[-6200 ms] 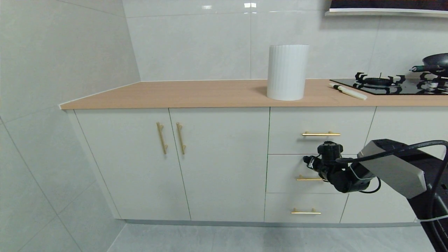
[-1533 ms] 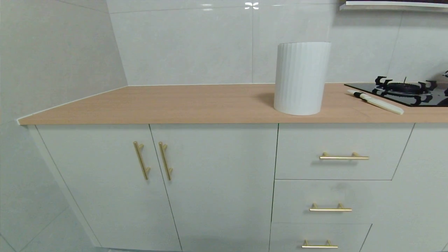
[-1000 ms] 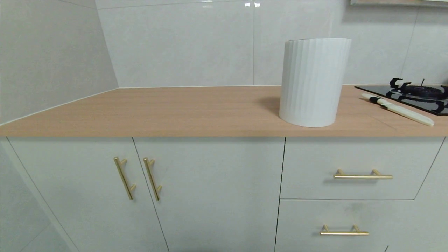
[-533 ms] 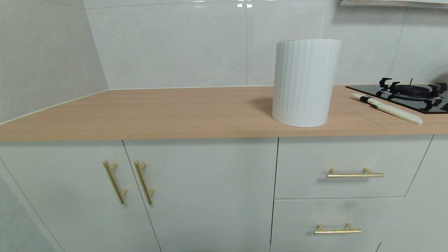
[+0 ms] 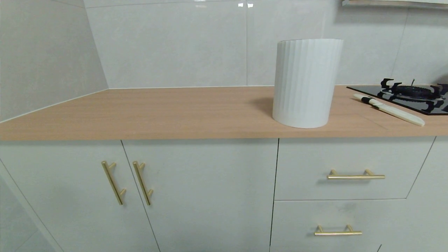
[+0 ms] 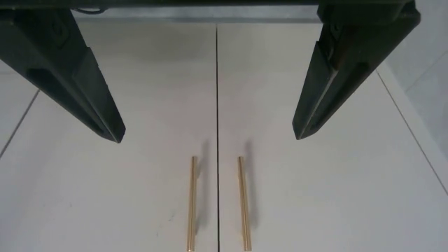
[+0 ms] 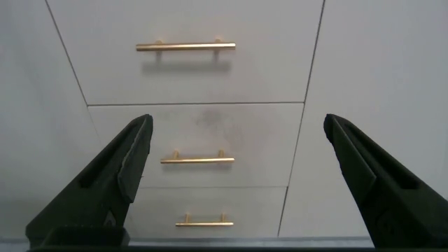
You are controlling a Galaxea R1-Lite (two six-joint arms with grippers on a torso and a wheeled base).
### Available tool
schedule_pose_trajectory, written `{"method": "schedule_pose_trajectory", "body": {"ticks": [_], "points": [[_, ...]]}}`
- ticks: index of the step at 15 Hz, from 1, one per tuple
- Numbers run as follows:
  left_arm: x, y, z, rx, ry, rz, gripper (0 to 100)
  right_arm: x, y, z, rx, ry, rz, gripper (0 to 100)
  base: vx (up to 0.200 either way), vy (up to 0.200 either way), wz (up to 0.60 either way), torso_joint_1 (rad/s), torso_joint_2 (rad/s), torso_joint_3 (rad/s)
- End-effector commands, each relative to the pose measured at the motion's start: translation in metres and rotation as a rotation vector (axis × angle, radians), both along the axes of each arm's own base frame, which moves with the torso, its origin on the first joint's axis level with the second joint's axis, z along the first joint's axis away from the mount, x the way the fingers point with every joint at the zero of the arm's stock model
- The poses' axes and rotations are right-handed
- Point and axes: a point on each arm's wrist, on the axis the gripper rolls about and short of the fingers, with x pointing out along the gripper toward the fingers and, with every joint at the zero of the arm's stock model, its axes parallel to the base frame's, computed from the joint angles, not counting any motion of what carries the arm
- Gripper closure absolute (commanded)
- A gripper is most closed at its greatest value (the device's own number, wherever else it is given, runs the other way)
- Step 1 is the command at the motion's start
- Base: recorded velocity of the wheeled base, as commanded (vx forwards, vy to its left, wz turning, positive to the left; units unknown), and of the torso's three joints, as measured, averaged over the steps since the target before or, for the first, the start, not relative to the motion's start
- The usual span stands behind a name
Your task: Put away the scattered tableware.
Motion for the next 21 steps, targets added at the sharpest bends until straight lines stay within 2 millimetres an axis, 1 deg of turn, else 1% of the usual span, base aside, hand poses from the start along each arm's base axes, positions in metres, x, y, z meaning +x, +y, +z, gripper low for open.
{"method": "schedule_pose_trajectory", "body": {"ticks": [1,8,17,19,21], "points": [[0.0,0.0,0.0,0.0,0.0,0.001,0,0.0001,0.0,0.0001,0.0,0.001,0.002,0,0.0,-0.2,0.0,0.007,0.01,0.002],[0.0,0.0,0.0,0.0,0.0,0.001,0,0.0001,0.0,0.0001,0.0,0.001,0.002,0,0.0,-0.2,0.0,0.0,0.0,0.002],[0.0,0.0,0.0,0.0,0.0,0.001,0,0.0001,-0.0001,0.0001,0.0,0.001,0.003,0,0.0,0.0,0.0,0.0,0.0,0.0],[0.0,0.0,0.0,-0.002,0.0,0.001,0,0.0001,0.0,0.0001,0.001,0.001,0.002,0,0.2,0.0,0.0,0.005,0.0,0.002],[0.0,0.0,0.0,-0.002,0.0,0.001,0,0.0001,0.0,0.0001,0.001,0.001,0.002,0,0.0,0.0,0.0,0.0,0.0,0.0]]}}
